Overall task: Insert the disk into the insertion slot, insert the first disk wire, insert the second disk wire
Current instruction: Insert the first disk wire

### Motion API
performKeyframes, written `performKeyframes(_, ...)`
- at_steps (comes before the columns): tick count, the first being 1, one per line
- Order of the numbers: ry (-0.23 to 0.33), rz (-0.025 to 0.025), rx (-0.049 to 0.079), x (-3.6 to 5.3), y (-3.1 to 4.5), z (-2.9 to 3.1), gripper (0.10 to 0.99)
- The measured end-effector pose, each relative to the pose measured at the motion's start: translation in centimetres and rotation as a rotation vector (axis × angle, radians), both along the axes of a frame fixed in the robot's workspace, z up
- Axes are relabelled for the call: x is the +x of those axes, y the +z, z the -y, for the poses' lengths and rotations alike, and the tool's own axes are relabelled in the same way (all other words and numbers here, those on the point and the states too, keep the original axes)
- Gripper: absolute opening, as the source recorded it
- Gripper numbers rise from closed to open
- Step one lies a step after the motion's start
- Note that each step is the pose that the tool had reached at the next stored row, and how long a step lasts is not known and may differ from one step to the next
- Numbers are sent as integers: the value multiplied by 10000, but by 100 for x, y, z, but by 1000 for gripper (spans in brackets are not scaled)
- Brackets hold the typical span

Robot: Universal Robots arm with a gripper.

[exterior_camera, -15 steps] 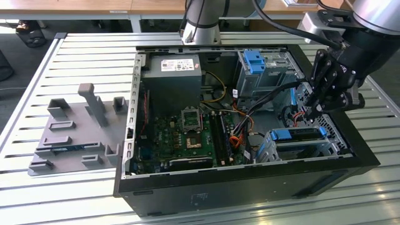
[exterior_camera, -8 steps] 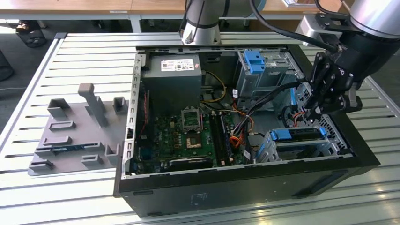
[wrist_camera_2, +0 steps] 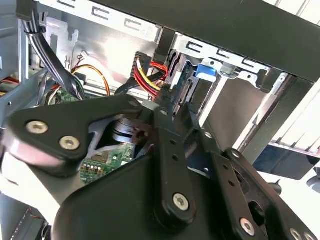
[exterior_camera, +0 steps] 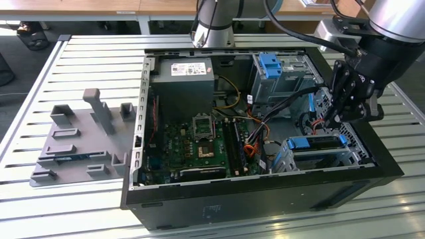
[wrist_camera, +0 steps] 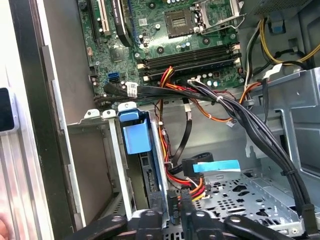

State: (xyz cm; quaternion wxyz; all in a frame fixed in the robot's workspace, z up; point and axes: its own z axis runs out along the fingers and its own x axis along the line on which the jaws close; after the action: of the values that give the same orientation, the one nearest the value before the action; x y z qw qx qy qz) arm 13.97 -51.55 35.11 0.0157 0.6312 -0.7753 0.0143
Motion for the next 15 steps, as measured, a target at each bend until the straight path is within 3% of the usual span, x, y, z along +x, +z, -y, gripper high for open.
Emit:
performKeyframes(3,-3,0,-3,0,-4,-5,169)
performKeyframes(8,99,0,-30,1,-4,-8,165)
performKeyframes(15,922,-2,-145,-2,-4,-8,165)
